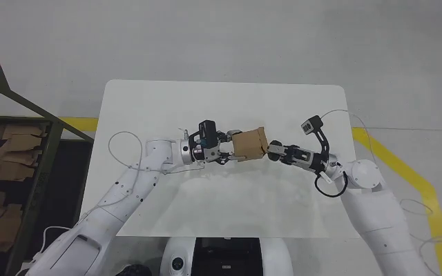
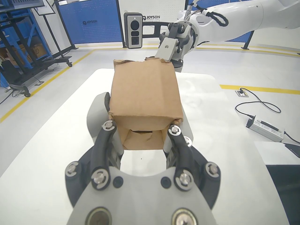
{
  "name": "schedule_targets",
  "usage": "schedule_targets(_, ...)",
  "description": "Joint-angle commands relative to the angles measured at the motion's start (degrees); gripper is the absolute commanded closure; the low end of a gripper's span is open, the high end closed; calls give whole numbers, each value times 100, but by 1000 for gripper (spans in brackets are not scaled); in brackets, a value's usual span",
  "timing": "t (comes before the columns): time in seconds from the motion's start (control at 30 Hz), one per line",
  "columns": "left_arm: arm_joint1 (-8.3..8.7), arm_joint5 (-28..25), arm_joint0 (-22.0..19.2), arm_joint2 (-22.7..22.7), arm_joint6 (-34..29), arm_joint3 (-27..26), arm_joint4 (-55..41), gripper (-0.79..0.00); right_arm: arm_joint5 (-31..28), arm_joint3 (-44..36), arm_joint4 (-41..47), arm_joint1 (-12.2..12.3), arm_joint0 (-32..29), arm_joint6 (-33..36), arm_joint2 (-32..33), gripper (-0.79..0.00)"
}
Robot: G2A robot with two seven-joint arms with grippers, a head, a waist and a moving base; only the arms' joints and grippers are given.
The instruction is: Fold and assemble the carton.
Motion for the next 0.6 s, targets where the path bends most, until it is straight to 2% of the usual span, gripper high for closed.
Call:
schedule_targets(0.0,2,-2,2,-7,-1,0,-1,-243,-18,31,26,-3,12,7,-14,0)
schedule_targets(0.57,4,67,42,-45,16,-30,-80,-240,-75,189,125,13,-20,-159,66,0)
